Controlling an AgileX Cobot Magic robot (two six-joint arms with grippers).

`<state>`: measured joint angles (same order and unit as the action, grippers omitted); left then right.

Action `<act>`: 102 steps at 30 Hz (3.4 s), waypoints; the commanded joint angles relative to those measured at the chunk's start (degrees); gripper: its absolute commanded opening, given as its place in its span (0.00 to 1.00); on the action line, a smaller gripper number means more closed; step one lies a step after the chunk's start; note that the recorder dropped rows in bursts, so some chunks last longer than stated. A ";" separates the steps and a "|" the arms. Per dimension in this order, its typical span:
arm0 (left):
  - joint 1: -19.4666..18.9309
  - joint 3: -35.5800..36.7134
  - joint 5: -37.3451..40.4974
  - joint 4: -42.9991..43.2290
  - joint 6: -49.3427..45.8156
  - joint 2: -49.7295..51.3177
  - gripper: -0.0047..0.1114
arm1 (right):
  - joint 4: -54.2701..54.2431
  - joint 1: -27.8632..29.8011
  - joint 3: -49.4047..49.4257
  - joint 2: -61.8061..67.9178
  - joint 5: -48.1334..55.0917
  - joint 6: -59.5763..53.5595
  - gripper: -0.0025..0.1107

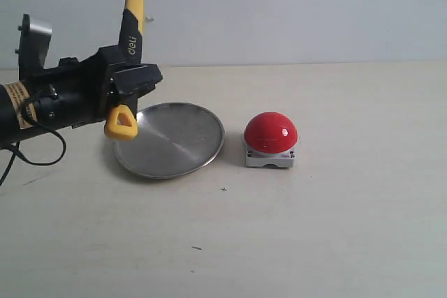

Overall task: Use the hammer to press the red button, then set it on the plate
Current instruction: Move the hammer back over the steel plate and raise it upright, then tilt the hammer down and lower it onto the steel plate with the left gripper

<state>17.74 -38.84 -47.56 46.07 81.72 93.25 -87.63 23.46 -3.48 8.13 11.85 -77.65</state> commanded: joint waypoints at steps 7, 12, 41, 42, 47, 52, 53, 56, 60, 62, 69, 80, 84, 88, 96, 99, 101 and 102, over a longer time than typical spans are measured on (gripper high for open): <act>-1.78 -0.53 -6.93 15.34 6.30 0.99 0.04 | 0.12 0.31 0.22 -0.20 0.22 -0.26 0.02; -1.78 -0.53 1.36 11.36 10.71 2.16 0.04 | 0.12 0.31 0.22 -0.20 0.22 -0.26 0.02; -1.44 -4.65 1.71 6.12 22.86 13.13 0.04 | 0.12 0.31 0.22 -0.20 0.24 -0.11 0.02; -1.44 -4.65 0.58 5.29 22.86 13.87 0.04 | 0.12 0.31 0.22 -0.20 0.24 -0.11 0.02; -1.44 -4.65 -1.02 3.86 21.99 15.65 0.04 | 0.12 0.31 0.22 -0.20 0.24 -0.11 0.02; -1.44 -4.65 -1.01 2.28 20.90 16.66 0.04 | 0.12 0.31 0.22 -0.20 0.24 -0.11 0.02; -1.44 -4.65 -1.01 1.78 20.91 16.79 0.04 | 0.12 0.31 0.22 -0.20 0.24 -0.11 0.02; -1.44 -4.93 -1.01 1.00 20.91 17.03 0.04 | 0.12 0.31 0.22 -0.20 0.24 -0.22 0.02; -0.89 -7.22 -1.49 1.57 20.91 18.86 0.04 | 0.12 0.31 0.22 -0.20 0.24 -0.22 0.02; 0.17 -8.49 -1.49 1.27 21.14 20.26 0.04 | 0.12 0.31 0.22 -0.20 0.24 -0.22 0.02; 2.84 -12.69 -1.95 -0.39 21.14 23.62 0.04 | 0.12 0.31 0.22 -0.20 0.24 -0.22 0.02; 2.89 -12.67 -1.11 0.14 21.56 25.22 0.04 | 0.12 0.31 0.22 -0.20 0.24 -0.22 0.02; 2.89 -12.67 0.05 0.14 21.56 25.82 0.04 | 0.12 0.31 0.22 -0.20 0.12 -0.23 0.02; 2.89 -12.67 1.59 1.09 22.24 26.56 0.04 | 0.12 0.31 0.22 -0.20 -0.32 -0.23 0.02; 2.89 -12.67 1.56 1.61 22.45 28.07 0.04 | 0.12 0.31 0.22 -0.20 -0.44 -0.23 0.02; 2.89 -12.67 1.56 1.61 22.45 28.07 0.04 | 0.12 0.31 0.22 -0.20 -0.44 -0.23 0.02; 2.89 -12.67 1.57 2.43 22.19 28.07 0.04 | 0.12 0.31 0.22 -0.20 -0.44 -0.23 0.02; 2.89 -12.67 1.57 3.07 22.19 28.07 0.04 | 0.12 0.31 0.22 -0.20 -0.44 -0.23 0.02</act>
<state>20.51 -51.03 -44.13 47.57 105.01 121.47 -87.63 23.46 -3.48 8.13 11.57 -77.65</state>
